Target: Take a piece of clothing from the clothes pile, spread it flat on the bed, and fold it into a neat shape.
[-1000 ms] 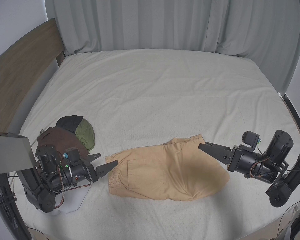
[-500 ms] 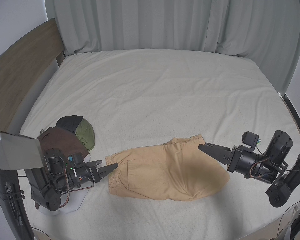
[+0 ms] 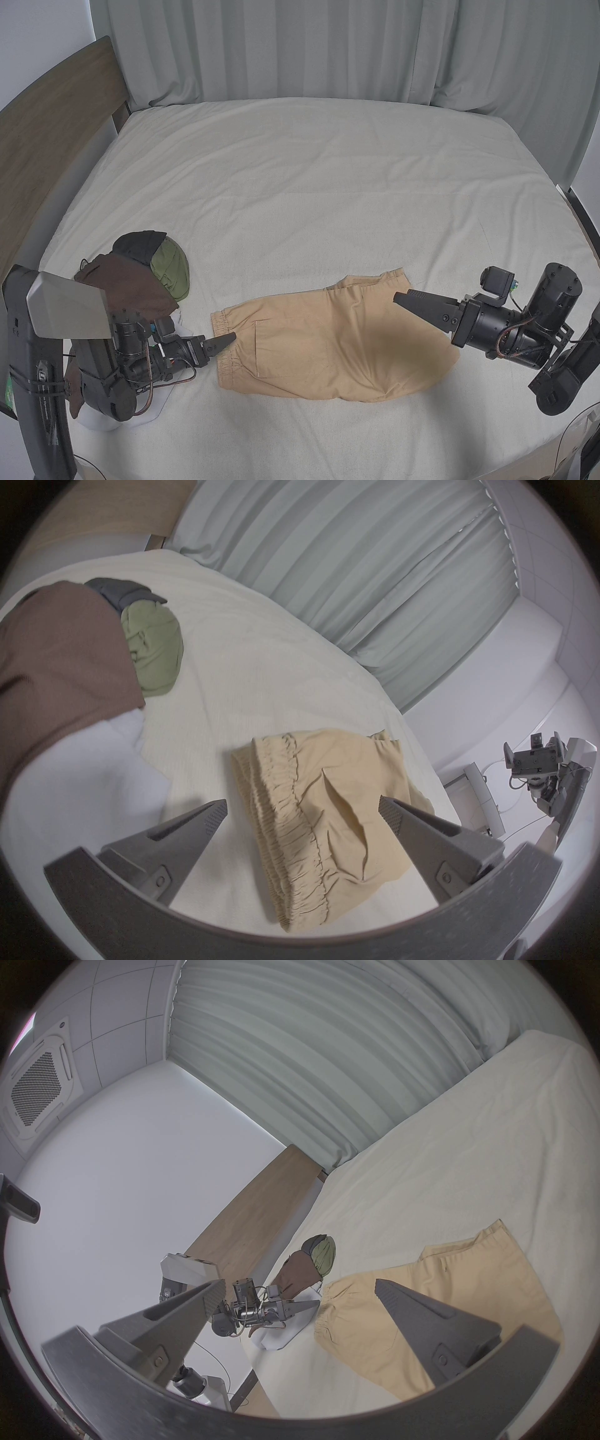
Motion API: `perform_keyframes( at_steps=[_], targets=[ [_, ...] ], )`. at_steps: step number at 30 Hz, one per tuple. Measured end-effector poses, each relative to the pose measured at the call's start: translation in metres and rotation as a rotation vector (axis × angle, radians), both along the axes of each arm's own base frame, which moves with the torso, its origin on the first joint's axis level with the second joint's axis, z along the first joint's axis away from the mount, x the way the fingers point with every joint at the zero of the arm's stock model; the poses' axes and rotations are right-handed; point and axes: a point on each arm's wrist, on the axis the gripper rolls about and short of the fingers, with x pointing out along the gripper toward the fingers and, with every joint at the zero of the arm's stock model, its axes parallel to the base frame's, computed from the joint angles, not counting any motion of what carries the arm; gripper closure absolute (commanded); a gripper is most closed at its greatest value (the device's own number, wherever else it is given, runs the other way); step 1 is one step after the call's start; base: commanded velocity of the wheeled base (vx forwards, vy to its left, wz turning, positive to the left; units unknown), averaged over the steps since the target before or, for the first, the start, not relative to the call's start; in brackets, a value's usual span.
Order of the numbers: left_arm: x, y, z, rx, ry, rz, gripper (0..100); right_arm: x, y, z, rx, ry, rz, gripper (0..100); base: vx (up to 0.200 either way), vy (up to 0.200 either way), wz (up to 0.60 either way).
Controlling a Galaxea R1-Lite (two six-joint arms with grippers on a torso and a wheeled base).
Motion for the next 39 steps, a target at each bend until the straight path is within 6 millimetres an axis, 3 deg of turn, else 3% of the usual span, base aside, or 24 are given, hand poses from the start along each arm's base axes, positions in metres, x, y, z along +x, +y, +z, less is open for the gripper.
perform_keyframes(
  at_steps=[13, 21, 31, 32, 39],
  targets=[
    [0.008, -0.011, -0.032, -0.013, 0.081, 0.026, 0, 0.000, 0.000, -0.001, -0.003, 0.005, 0.001, 0, 0.000, 0.000, 0.00],
    [0.012, -0.033, -0.038, -0.075, 0.119, 0.075, 0, 0.000, 0.001, -0.002, -0.003, 0.005, 0.002, 0, 0.000, 0.000, 0.00],
    [0.015, -0.036, -0.040, -0.092, 0.124, 0.072, 0, 0.000, 0.001, -0.002, -0.004, 0.008, 0.003, 0, 0.000, 0.000, 0.00],
    [0.014, -0.036, -0.040, -0.092, 0.126, 0.071, 100, 0.000, 0.001, -0.002, -0.004, 0.008, 0.004, 0, 0.000, 0.000, 0.00],
    [0.013, -0.035, -0.042, -0.090, 0.140, 0.069, 100, 0.000, 0.001, -0.004, -0.007, 0.015, 0.004, 0, 0.000, 0.000, 0.00]
  ],
)
